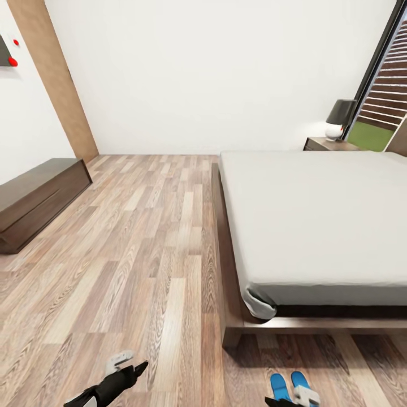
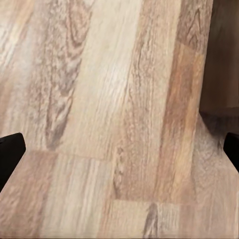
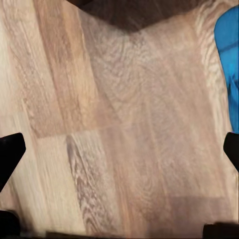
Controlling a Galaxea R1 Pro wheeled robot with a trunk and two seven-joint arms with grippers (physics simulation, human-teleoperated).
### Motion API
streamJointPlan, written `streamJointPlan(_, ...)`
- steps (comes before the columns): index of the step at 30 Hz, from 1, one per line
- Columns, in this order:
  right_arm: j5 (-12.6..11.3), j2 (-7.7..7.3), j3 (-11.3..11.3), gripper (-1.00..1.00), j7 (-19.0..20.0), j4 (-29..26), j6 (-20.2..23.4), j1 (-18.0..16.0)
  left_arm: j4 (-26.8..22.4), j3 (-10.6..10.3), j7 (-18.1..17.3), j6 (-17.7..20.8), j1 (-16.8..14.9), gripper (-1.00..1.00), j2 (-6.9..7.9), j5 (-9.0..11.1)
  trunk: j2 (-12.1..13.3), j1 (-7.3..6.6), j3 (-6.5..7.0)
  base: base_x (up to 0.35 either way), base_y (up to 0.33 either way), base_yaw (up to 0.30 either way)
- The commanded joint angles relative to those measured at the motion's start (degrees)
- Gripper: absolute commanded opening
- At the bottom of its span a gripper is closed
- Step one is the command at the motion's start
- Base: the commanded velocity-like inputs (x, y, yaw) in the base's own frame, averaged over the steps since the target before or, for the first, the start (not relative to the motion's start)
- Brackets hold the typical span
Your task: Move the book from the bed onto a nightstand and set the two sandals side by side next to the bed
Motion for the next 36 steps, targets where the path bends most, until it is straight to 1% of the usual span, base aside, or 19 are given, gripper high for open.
streamJointPlan(1, -0.26, 0.47, -0.3, 1.0, -1.84, 0.1, -0.24, -0.02, 0.14, -0.7, 1.05, -0.14, -0.04, 1.0, -0.64, 0.24, 0.4, -0.24, 0.14, 0.0, 0.0, 0.0)
streamJointPlan(3, -0.28, 0.84, -0.51, 1.0, -4.06, 0.12, -0.72, -0.02, 0.38, -1.84, 4.12, -0.34, -0.04, 1.0, -1.54, -2.27, 1.2, -0.67, 0.5, 0.0, 0.0, 0.0)
streamJointPlan(6, -0.31, 0.87, -0.63, 1.0, -5.1, 0.12, -0.99, -0.02, 1.97, -2.39, 6.39, -0.82, -0.04, 1.0, -1.99, -4.64, 2.4, -1.33, 1.04, 0.0, 0.0, 0.0)
streamJointPlan(9, -0.43, 0.68, -0.57, 1.0, -5.44, 0.09, -1.09, -0.02, 2.83, -2.55, 7.18, -2.56, -0.04, 1.0, -2.1, -5.44, 3.61, -1.99, 1.58, 0.0, 0.0, 0.0)
streamJointPlan(16, -0.56, 0.51, -0.46, 1.0, -5.6, 0.11, -1.13, -0.02, 4.58, -2.57, 7.6, -5.39, 0.03, 1.0, -1.9, -5.82, 6.41, -3.53, 2.83, 0.0, 0.0, 0.0)
streamJointPlan(36, -0.72, 0.57, -0.48, 1.0, -5.6, 0.12, -1.14, -0.02, 4.75, -2.57, 7.71, -5.59, 0.05, 1.0, -1.6, -5.82, 14.44, -7.92, 6.43, 0.0, 0.0, 0.0)
